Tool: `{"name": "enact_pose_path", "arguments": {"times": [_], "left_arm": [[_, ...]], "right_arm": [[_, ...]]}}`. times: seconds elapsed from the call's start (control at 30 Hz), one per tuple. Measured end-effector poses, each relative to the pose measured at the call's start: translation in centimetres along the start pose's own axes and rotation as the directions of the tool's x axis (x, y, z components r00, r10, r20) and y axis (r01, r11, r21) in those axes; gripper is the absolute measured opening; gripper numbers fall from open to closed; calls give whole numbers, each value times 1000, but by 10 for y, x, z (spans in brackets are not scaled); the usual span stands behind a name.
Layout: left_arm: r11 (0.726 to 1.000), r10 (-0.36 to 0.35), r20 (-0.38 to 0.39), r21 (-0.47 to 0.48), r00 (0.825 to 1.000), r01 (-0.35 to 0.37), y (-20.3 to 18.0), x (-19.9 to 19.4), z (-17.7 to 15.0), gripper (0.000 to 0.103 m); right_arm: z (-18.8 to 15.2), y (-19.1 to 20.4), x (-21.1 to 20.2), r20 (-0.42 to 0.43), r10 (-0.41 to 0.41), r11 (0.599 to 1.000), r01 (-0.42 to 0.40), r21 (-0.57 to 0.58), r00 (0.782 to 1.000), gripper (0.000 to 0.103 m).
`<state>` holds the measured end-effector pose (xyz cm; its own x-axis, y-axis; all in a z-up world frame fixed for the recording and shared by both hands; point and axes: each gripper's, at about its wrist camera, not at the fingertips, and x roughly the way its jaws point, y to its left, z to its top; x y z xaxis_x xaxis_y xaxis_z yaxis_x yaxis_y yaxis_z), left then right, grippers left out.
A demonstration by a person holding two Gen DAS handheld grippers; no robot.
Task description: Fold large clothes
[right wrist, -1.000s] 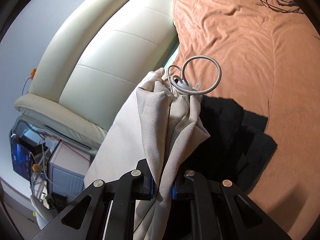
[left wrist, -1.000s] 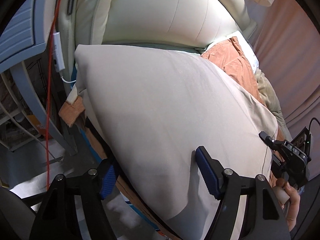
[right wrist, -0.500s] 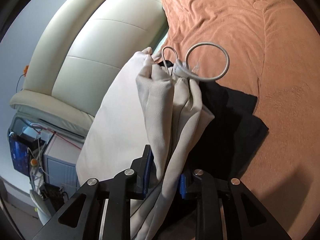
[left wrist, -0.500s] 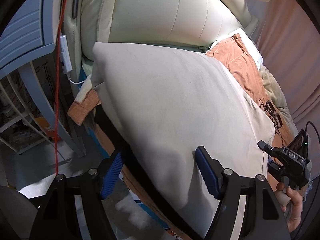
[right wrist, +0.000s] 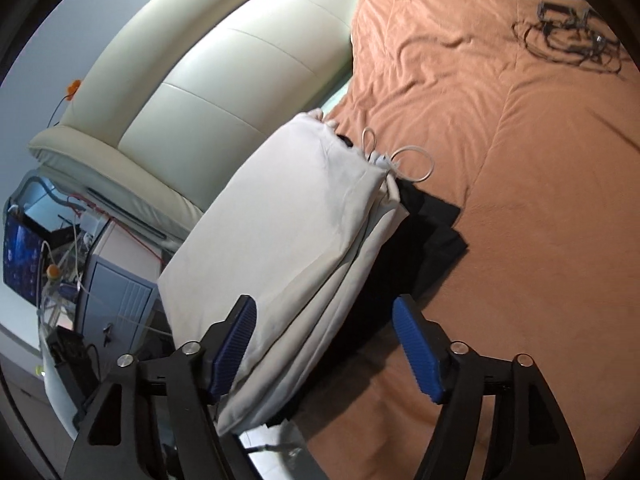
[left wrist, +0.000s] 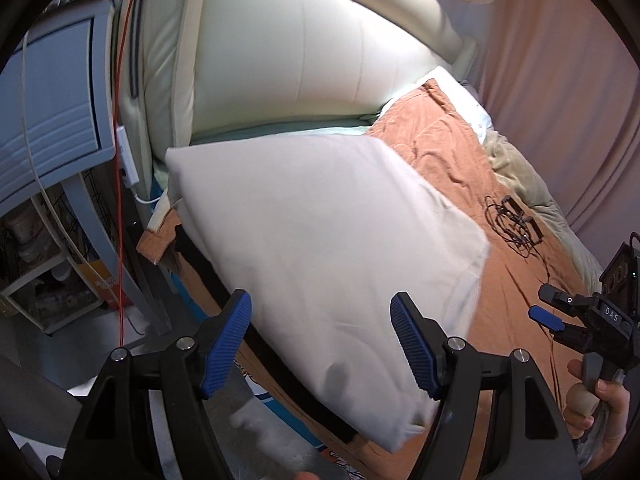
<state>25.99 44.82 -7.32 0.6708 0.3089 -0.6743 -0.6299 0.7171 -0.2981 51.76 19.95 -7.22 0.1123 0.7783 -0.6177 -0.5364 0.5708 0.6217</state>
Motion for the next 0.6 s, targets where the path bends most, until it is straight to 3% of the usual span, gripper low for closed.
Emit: {"name": "enact_pose_path", "arguments": {"times": [0.1,0.2,0.3,0.37,0.47,0.6], "left_arm": [[1000,-14,21,25,1000,14,-16,-15,-4,73],[997,-33,37,75,999,30,-36,-29,-13,87],[994,-41,49,102,998,36,-52,-40,-21,91],[993,-53,56,111,997,46,-61,-48,-26,92],[989,-79,85,130,993,67,-74,-63,-35,103],[983,-104,106,165,989,85,-91,-84,-47,103]], "right_arm": [[-6,-3,-30,23,-27,1000,27,-12,999,76],[-12,-3,-57,48,-44,998,46,-35,998,84],[-20,0,-91,92,-48,997,53,-50,995,101],[-26,3,-110,118,-60,996,68,-65,991,103],[-37,3,-134,135,-100,990,112,-88,986,103],[-51,-5,-165,161,-139,983,156,-96,977,103]]}}
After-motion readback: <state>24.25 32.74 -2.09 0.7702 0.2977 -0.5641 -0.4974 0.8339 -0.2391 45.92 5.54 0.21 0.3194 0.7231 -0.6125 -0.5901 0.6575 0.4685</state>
